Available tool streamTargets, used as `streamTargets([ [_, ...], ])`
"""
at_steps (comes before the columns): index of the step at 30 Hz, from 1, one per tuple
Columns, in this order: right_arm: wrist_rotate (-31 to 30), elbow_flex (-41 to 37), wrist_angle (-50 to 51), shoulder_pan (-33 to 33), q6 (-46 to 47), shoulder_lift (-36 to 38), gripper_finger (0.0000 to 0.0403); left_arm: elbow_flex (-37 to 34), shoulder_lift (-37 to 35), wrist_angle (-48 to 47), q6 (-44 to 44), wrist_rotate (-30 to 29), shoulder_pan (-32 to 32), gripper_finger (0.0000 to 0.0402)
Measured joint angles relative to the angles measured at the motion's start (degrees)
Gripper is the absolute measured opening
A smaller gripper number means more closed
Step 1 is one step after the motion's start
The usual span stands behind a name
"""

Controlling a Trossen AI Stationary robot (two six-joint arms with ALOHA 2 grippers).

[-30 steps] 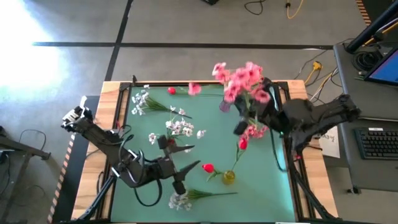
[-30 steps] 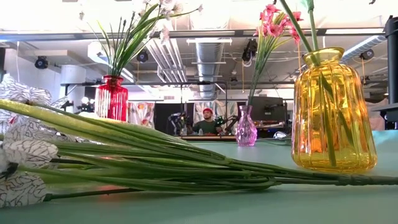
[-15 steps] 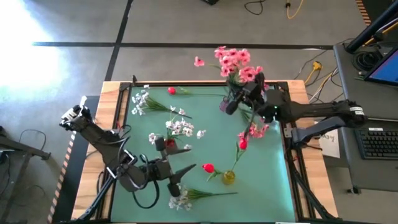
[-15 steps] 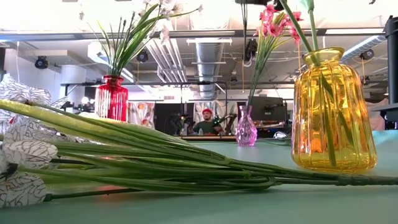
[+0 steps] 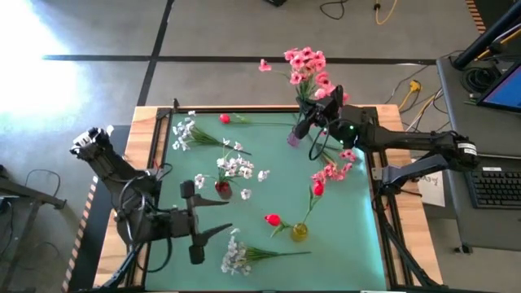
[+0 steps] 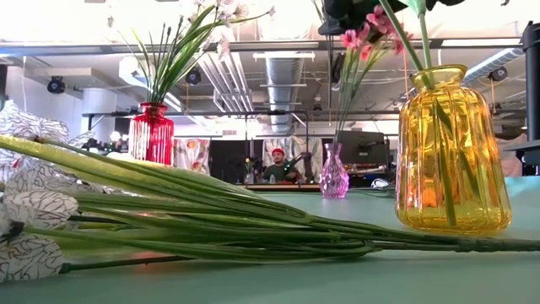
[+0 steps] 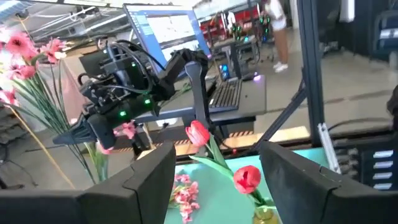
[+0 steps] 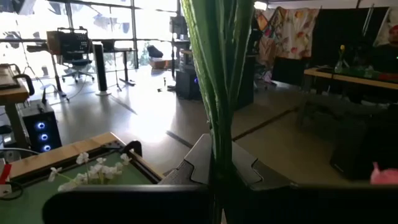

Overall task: Sort flowers into vase by color
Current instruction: Put the left pink flower into the purple flower vase

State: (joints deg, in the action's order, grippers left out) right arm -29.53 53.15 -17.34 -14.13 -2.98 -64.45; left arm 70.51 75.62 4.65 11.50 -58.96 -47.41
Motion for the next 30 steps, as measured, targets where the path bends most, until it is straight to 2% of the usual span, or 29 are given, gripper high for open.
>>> streamTargets([
  [9, 0.0, 0.0, -2.5, -1.3, -0.9, -3.1, 0.0009, -13.2, -9.3, 16.8, 4.4, 0.0, -2.0, 0.0220],
  [17, 0.0, 0.0, -2.7, -3.3, -0.5, -5.6, 0.0009, -20.3, -15.4, 17.2, 4.3, -2.6, -2.0, 0.0220],
  [30, -0.5, 0.0, -0.9, -3.7, 0.5, -5.8, 0.0009, -34.0, -26.9, 17.1, 8.5, -2.6, -2.0, 0.0220],
])
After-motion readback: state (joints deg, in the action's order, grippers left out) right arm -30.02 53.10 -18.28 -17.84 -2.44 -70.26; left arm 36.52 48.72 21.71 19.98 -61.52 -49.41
